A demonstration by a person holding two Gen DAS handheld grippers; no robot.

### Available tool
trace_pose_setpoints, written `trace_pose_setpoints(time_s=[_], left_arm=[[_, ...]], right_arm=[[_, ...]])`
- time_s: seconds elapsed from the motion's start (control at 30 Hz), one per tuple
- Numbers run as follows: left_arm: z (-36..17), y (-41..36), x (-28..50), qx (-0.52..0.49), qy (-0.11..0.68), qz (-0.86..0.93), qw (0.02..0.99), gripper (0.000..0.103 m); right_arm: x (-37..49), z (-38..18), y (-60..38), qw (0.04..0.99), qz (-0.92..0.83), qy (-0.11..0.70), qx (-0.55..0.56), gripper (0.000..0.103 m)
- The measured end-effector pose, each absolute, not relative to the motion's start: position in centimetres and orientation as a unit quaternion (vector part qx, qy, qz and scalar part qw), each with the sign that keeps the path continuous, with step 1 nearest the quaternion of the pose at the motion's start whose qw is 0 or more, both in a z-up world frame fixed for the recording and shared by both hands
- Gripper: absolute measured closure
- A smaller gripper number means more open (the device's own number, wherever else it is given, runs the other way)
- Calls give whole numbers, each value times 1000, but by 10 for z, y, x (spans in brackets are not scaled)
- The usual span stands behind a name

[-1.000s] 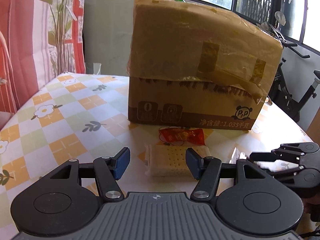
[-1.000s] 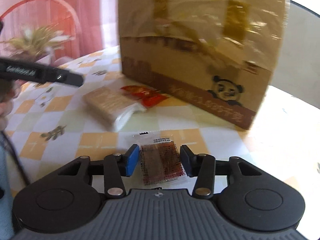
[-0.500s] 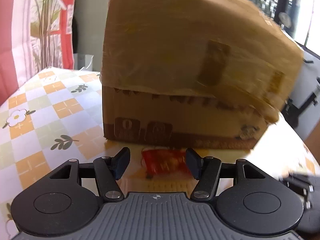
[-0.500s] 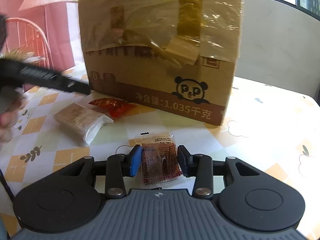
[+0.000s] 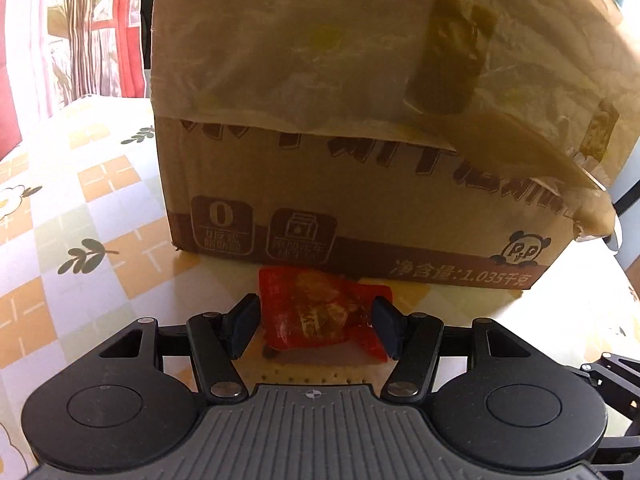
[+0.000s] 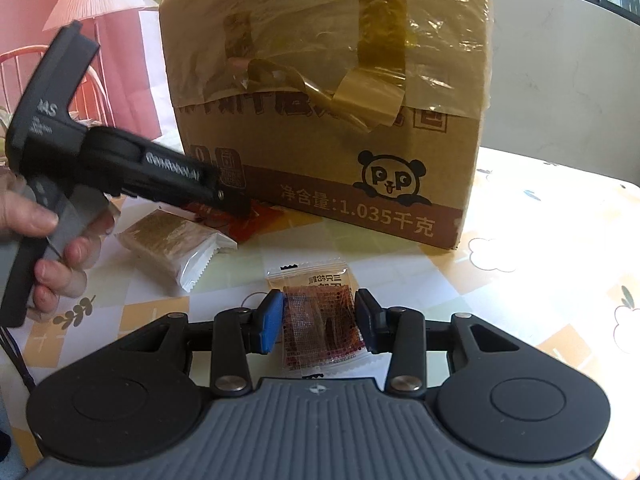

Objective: Organize snacks
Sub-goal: 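Grasp the red wrapper with left gripper while right grasps the clear jerky packet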

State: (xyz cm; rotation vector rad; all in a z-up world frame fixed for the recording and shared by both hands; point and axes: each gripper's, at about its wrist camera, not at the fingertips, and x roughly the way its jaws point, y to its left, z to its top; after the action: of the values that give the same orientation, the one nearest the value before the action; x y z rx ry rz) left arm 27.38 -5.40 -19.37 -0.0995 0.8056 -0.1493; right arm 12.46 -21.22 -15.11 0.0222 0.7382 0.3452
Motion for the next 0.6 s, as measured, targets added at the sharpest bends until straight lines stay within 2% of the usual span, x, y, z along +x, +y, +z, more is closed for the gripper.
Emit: trace_pose_setpoints(time_s=[0.07,0.17,0.2,0.23,0.27,0.6], left_arm=[[-194,-58,273,-39,392,-68,916,40],[-195,-61,272,-42,387,-77,918,52],[-195,-59,270,-50,385,-85,918,62],[-194,-59,268,-59,384,-94,917,79],[-193,-59,264,-63,380,-100,917,83],[-171,-62,228,-44,339,-122,932,85]], right_arm=[[125,-151,-212,917,172,359,12,61],[125,-152,-213,917,174,359,14,61],[125,-152,-213,917,174,359,15,61],[125,-152,-213,917,175,359,17,61],[125,-152,-213,917,175,359,17,61],[124,-152,-216,917,176,358,24,61]])
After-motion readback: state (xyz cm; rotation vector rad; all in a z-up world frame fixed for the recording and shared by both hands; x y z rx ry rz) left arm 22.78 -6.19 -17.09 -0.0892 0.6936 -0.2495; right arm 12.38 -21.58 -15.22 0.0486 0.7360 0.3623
